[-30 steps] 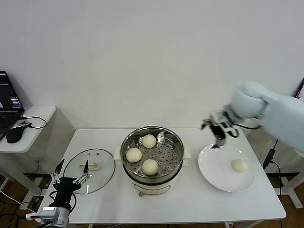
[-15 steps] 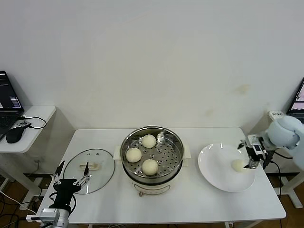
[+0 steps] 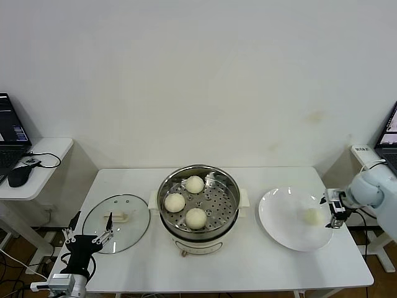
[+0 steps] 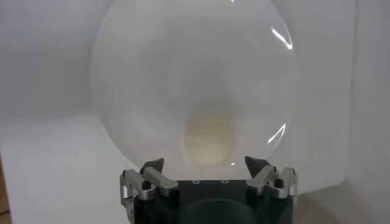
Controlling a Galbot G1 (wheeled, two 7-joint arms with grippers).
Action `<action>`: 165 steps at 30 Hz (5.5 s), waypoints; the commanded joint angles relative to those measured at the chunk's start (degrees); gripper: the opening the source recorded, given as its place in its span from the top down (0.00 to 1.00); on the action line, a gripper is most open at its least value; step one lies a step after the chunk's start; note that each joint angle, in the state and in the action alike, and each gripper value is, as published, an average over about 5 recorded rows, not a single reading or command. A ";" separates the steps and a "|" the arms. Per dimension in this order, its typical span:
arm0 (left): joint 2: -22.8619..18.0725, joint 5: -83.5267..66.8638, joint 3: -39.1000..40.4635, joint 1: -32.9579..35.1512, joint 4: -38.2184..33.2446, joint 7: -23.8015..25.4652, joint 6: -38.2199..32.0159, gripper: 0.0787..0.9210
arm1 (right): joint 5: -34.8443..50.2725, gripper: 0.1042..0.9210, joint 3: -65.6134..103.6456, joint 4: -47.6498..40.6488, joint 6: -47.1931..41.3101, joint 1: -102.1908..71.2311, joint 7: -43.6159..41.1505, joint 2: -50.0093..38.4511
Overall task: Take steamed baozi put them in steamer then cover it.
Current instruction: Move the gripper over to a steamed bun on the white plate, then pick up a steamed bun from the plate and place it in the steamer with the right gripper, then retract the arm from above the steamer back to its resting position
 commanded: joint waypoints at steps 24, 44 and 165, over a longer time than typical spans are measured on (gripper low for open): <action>-0.20 -0.08 0.05 -0.45 1.09 -0.01 -0.05 0.12 | -1.70 0.37 -0.92 -8.67 -0.27 3.30 -1.36 7.26; -0.24 -0.24 1.07 -1.02 -0.11 -0.01 -0.06 0.12 | 27.17 0.41 -34.20 17.48 -12.65 46.46 -4.44 -3.61; 9.29 83.93 3.69 -20.58 36.28 -0.25 -12.21 0.12 | 31.68 0.12 80.44 42.08 19.28 -74.19 51.25 46.96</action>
